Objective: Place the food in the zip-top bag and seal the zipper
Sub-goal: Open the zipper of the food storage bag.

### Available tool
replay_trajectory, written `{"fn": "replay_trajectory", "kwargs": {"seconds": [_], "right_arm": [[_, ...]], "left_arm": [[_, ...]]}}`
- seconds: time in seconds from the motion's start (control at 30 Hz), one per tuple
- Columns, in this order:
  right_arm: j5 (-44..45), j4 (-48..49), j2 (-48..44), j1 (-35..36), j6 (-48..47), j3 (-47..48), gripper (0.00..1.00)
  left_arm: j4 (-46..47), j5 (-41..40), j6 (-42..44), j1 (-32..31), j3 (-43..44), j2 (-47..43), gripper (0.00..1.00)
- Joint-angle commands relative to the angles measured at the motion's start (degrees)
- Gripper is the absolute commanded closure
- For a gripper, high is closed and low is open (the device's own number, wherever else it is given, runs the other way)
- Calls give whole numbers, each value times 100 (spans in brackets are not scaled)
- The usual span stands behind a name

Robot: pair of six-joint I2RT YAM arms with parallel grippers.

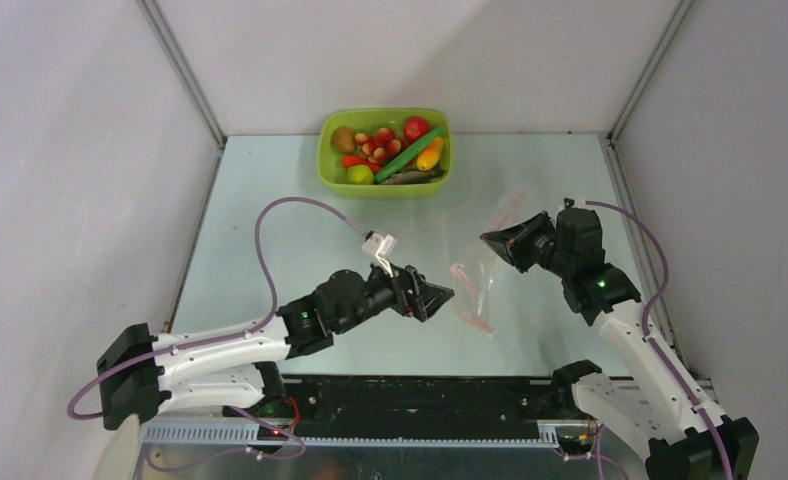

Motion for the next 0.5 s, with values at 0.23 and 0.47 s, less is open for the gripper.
{"fn": "replay_trajectory", "kwargs": {"seconds": [0.23, 0.47], "right_arm": [[-427, 441, -333, 309, 604, 137, 100], [-647, 674, -599, 447, 840, 26, 99]], "left_arm": [[617, -496, -17, -176, 194, 538, 2], [320, -1062, -203, -233, 246, 719, 10]]}}
